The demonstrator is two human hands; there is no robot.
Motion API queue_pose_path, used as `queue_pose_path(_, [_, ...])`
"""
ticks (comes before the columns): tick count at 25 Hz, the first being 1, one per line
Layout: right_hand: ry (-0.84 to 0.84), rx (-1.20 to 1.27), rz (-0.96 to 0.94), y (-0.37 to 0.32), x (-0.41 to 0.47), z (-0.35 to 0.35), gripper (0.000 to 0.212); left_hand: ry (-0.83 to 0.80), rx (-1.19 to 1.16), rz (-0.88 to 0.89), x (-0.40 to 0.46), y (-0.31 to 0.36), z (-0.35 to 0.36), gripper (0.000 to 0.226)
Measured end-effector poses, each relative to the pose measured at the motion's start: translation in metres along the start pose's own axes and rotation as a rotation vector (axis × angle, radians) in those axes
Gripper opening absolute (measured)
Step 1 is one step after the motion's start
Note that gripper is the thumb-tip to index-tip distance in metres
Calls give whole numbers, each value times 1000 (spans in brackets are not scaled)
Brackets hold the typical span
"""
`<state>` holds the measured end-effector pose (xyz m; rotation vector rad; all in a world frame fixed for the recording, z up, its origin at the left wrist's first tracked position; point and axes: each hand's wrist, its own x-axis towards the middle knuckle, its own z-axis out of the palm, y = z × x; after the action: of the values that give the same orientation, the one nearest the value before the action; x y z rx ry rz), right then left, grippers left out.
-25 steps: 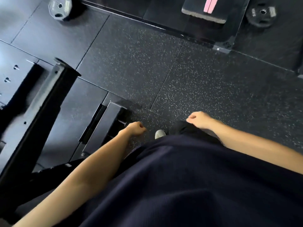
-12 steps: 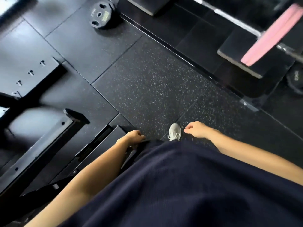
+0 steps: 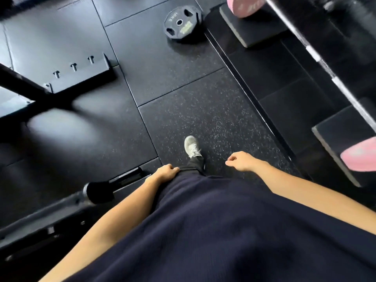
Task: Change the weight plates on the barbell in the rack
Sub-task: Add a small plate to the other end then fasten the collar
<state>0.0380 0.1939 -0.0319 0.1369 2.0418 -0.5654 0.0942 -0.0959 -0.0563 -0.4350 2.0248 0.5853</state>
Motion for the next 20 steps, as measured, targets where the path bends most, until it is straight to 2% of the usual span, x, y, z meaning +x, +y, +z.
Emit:
queue_pose_path(3, [1, -45, -4, -54, 53, -67, 32, -21, -24, 0, 44, 24, -81, 47])
queue_pose_path(6, [51, -64, -24, -120, 103, -139, 28, 46, -63, 33, 85, 47, -183, 37])
queue_pose_path(9, [105, -34, -44, -175, 146, -197, 24, 95, -134, 14, 121, 65, -266, 37])
queue_pose_path(14, [43, -86, -50, -250, 219, -267, 26, 51, -236, -7, 176, 88, -353, 38])
queue_pose_path(20, [-22, -141, -66, -351, 331, -370, 28, -7, -185, -67, 257, 117, -478, 32])
